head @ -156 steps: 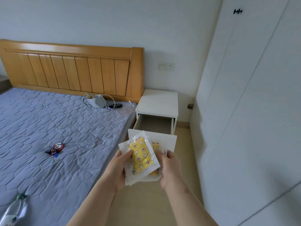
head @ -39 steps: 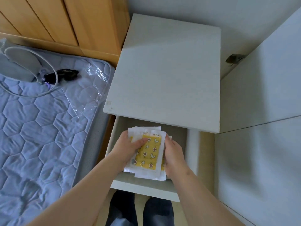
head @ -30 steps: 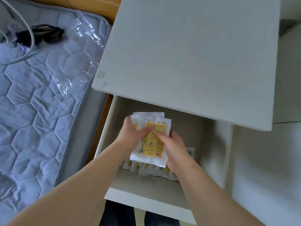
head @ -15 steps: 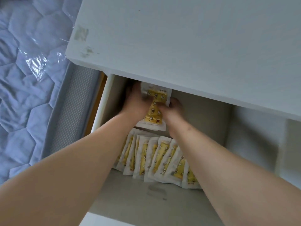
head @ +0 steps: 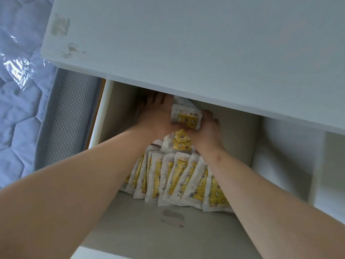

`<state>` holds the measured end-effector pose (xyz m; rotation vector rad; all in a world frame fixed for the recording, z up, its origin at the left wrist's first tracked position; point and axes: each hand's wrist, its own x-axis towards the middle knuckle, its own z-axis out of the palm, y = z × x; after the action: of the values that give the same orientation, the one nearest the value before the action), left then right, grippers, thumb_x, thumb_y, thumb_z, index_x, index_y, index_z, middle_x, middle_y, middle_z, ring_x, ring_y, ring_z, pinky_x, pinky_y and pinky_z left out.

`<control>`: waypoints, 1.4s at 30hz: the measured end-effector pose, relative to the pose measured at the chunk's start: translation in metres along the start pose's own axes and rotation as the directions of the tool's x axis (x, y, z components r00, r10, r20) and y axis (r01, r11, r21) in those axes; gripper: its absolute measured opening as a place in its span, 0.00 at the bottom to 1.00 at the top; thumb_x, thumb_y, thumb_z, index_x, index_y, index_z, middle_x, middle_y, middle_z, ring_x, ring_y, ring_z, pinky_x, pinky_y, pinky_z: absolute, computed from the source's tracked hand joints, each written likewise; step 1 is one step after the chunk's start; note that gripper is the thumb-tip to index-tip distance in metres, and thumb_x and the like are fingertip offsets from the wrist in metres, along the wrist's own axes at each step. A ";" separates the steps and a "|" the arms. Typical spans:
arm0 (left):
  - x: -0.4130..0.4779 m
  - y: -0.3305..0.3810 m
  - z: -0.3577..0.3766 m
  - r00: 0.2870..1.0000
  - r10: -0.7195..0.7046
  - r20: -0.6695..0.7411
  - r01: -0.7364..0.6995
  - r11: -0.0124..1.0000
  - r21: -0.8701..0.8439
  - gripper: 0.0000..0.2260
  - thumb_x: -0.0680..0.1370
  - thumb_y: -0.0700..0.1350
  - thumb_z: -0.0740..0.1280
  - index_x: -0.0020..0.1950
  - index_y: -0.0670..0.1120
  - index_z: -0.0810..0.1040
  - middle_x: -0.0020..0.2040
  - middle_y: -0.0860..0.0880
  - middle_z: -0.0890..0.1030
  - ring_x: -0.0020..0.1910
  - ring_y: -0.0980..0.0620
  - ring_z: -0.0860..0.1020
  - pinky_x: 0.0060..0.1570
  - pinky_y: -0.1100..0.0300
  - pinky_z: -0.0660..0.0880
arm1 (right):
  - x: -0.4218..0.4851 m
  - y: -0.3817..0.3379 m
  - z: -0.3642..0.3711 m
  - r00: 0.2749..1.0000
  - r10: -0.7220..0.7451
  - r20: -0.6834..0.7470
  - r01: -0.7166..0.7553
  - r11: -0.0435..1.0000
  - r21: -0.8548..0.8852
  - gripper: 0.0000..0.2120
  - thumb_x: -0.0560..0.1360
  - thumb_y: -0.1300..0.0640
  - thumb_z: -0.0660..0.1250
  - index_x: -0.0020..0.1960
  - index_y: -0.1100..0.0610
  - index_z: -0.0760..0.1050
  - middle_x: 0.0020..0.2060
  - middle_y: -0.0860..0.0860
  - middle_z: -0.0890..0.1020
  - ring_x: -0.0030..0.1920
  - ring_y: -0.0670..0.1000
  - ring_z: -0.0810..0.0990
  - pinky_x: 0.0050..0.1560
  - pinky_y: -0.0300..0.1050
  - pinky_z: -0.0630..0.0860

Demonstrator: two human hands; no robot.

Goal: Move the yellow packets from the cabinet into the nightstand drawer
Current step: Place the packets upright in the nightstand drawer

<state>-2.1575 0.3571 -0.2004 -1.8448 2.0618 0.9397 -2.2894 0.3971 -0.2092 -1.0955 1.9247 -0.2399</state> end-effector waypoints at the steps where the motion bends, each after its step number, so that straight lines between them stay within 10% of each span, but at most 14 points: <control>1: 0.000 0.001 0.001 0.999 0.023 0.025 -0.024 0.999 0.042 0.41 0.71 0.62 0.67 0.77 0.52 0.50 0.77 0.49 0.52 0.76 0.44 0.50 0.72 0.45 0.50 | -0.002 0.000 -0.003 1.000 -0.016 0.002 0.016 1.000 -0.005 0.31 0.72 0.50 0.71 0.71 0.55 0.63 0.63 0.56 0.71 0.62 0.57 0.71 0.57 0.41 0.69; 22: -0.002 -0.009 0.027 0.979 0.179 -0.100 -0.140 0.938 0.317 0.35 0.77 0.66 0.51 0.78 0.49 0.46 0.78 0.49 0.45 0.76 0.44 0.40 0.71 0.42 0.35 | 0.000 0.013 -0.003 0.994 -0.108 0.011 0.109 0.991 -0.081 0.35 0.72 0.49 0.70 0.74 0.49 0.59 0.67 0.54 0.63 0.66 0.57 0.68 0.61 0.47 0.70; 31: 0.011 -0.015 0.034 0.944 0.261 -0.202 -0.193 0.934 0.301 0.32 0.74 0.64 0.46 0.66 0.46 0.71 0.64 0.41 0.71 0.64 0.39 0.66 0.63 0.42 0.60 | -0.002 0.019 -0.011 0.984 -0.156 0.083 0.165 0.978 -0.129 0.45 0.65 0.51 0.76 0.75 0.46 0.56 0.66 0.53 0.61 0.67 0.56 0.66 0.63 0.47 0.69; 42: -0.003 -0.022 0.054 0.887 0.199 -0.417 -0.114 0.969 0.218 0.21 0.77 0.54 0.55 0.64 0.44 0.72 0.63 0.41 0.74 0.64 0.42 0.62 0.63 0.34 0.62 | -0.010 0.014 -0.001 0.985 -0.134 0.110 0.148 0.980 -0.130 0.41 0.66 0.49 0.76 0.73 0.48 0.59 0.61 0.54 0.64 0.59 0.58 0.73 0.57 0.45 0.73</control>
<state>-2.1492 0.3908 -0.2477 -1.9419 2.4894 0.3548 -2.2968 0.4127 -0.2101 -1.3138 1.7965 -0.1283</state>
